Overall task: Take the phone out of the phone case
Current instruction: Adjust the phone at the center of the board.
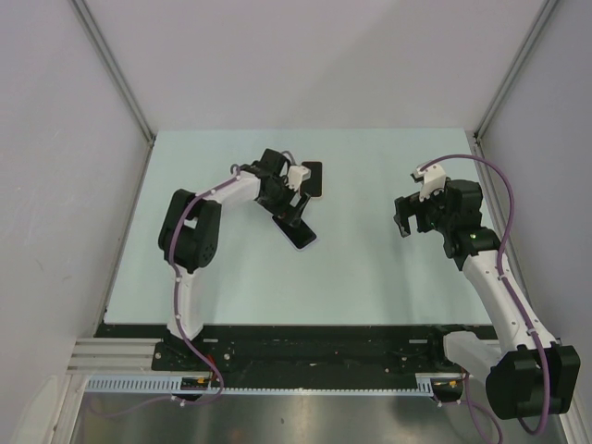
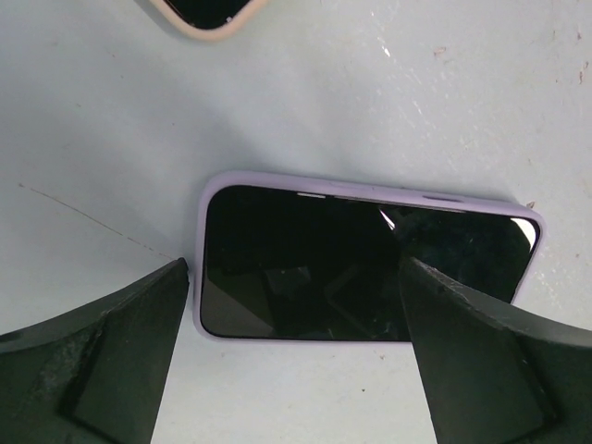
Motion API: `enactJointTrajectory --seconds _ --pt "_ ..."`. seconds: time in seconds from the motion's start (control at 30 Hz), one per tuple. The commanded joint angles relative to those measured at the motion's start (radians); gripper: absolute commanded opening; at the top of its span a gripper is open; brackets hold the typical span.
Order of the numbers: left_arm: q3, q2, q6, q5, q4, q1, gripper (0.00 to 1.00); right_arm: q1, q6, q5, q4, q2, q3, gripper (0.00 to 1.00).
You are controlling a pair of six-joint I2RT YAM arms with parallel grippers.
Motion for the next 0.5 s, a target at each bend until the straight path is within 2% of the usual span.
enactJointTrajectory --seconds 0.0,0.3,0.47 --pt "-0.084 -0.078 0.039 0.039 -0.018 0.001 1.00 0.002 -0.018 0.007 0.015 -0.018 0.000 1.00" --pt "-0.242 -0.207 0.036 0.119 -0.019 -0.023 1.00 0.003 -0.019 0.009 0.017 -0.021 0.000 1.00" --pt "-0.297 -0.261 0.036 0.160 -0.019 -0.099 1.00 0.002 -0.015 0.009 0.017 -0.024 0.000 1.00"
